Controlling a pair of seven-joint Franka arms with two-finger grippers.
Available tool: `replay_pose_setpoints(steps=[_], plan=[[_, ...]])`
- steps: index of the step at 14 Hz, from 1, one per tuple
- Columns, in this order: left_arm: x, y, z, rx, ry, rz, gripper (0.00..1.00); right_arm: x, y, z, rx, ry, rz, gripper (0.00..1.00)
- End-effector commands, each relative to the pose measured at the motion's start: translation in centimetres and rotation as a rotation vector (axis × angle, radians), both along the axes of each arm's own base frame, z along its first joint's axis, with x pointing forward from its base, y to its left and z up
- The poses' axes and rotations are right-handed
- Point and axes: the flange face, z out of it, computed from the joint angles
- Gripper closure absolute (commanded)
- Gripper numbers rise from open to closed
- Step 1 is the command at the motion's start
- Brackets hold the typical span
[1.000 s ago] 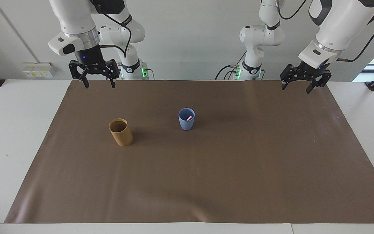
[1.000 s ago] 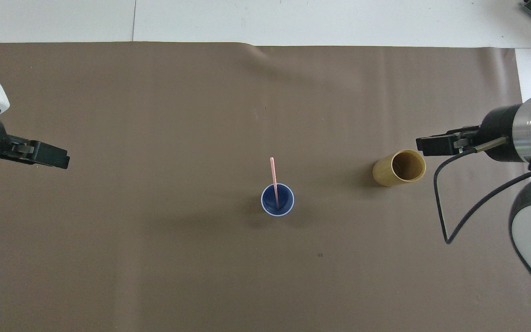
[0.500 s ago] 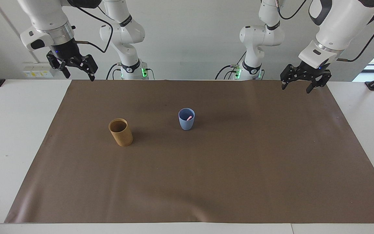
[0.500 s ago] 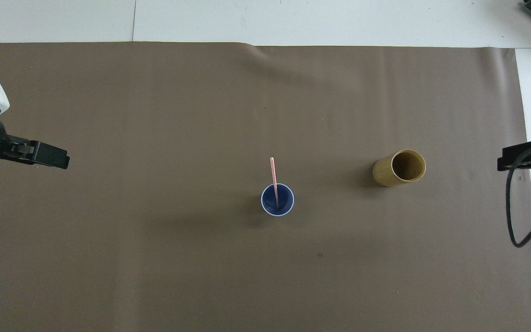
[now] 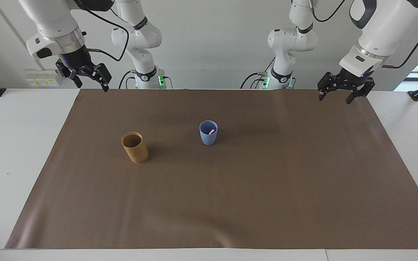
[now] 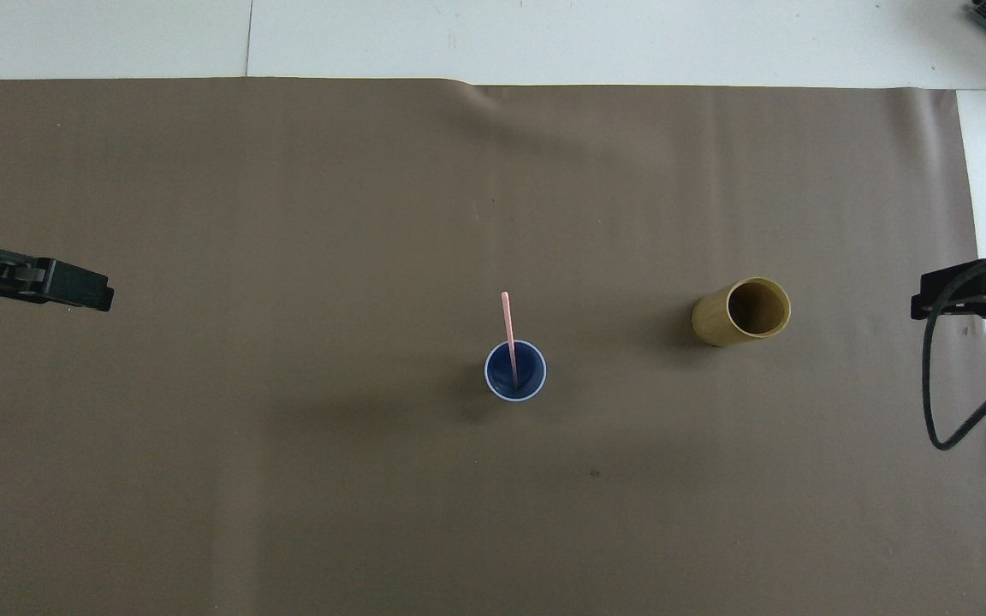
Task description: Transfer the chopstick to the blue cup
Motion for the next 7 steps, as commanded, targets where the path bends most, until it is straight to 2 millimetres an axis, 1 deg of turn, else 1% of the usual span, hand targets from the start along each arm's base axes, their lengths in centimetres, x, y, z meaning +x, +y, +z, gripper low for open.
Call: replay_pose_setpoints(steps=[1,7], plan=[[-0.03,0.24,0.44,0.017,0.006,-0.007,0.0,0.18,0.92,0.25,0.019,-0.025,0.003,0.0],[-0.05,0.24,0.42,0.017,0.008,-0.004,0.0,-0.28,1.2,0.1,0.022,-0.019,0.009,0.0]])
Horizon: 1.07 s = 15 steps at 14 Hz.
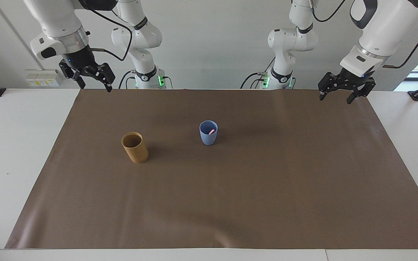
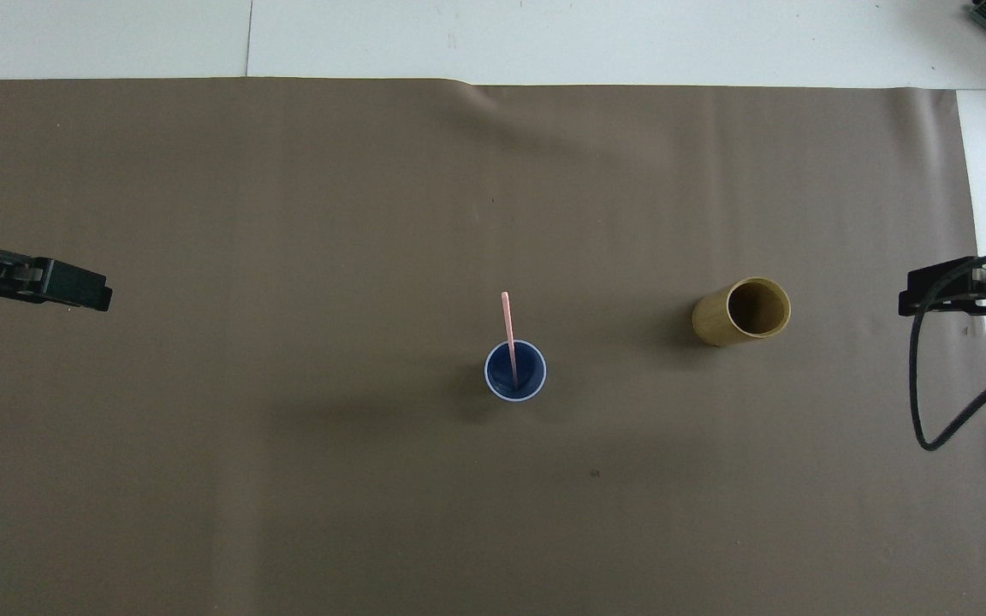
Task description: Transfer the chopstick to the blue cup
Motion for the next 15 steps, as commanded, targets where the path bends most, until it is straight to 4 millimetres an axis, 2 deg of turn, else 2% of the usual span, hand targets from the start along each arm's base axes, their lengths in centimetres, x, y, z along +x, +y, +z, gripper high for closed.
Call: replay_pose_setpoints(steps=[1,15], plan=[[-0.07,0.02,0.42,0.017,0.008,-0.005,0.0,-0.41,0.24,0.01,0.02,-0.008,-0.01,0.0],[-0.24,-0.42,0.34,0.015,0.019,-0.012,0.0,-0.66,0.16,0.15,0.036,-0.007,0.037,0.0]])
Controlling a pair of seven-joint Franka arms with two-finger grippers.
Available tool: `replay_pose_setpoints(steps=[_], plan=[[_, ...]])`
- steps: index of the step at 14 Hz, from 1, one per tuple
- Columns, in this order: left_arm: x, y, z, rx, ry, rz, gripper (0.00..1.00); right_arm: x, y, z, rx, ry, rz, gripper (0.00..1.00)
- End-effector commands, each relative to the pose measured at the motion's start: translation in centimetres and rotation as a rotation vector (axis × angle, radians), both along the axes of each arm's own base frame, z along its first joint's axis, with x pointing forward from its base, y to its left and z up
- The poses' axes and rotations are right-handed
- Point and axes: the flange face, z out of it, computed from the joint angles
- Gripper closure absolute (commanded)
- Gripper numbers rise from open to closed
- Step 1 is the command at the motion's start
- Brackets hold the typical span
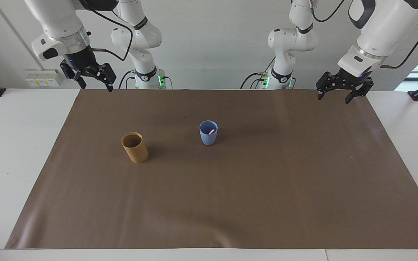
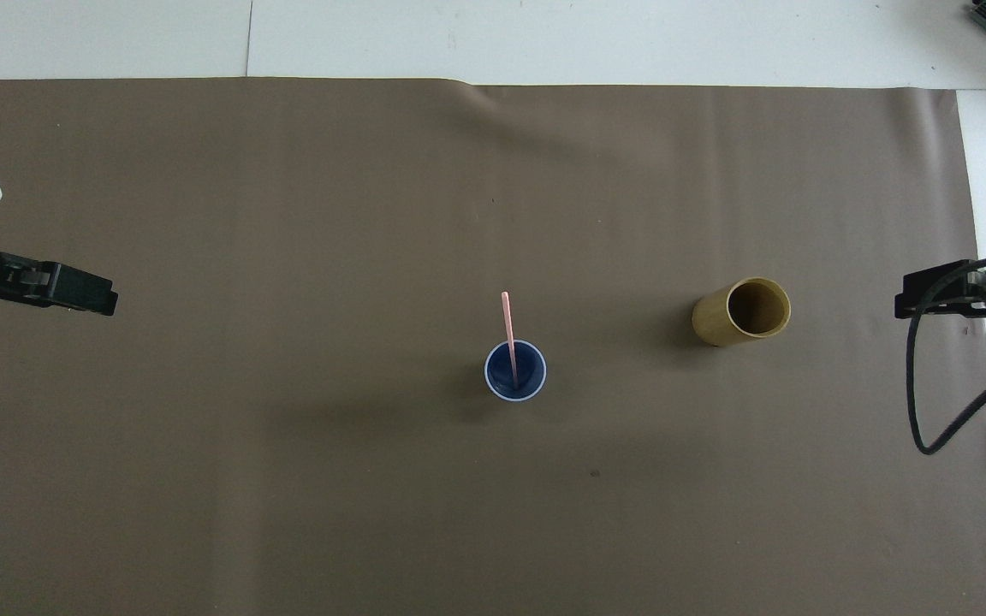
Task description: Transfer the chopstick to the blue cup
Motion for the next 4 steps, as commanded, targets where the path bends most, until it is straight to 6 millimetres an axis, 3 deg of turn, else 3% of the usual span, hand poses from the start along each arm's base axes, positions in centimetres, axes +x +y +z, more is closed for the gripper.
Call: replay_pose_setpoints(steps=[1,4], plan=[[-0.1,0.0,0.6,0.014,0.005,0.003,0.0,-0.6,0.9,0.4,0.035,-0.015,0.042,0.0],[-0.1,-0.3,0.5,0.018,0.005,0.017,0.0,-0.9,2.3,0.3,0.041,-0.015,0.081,0.0]])
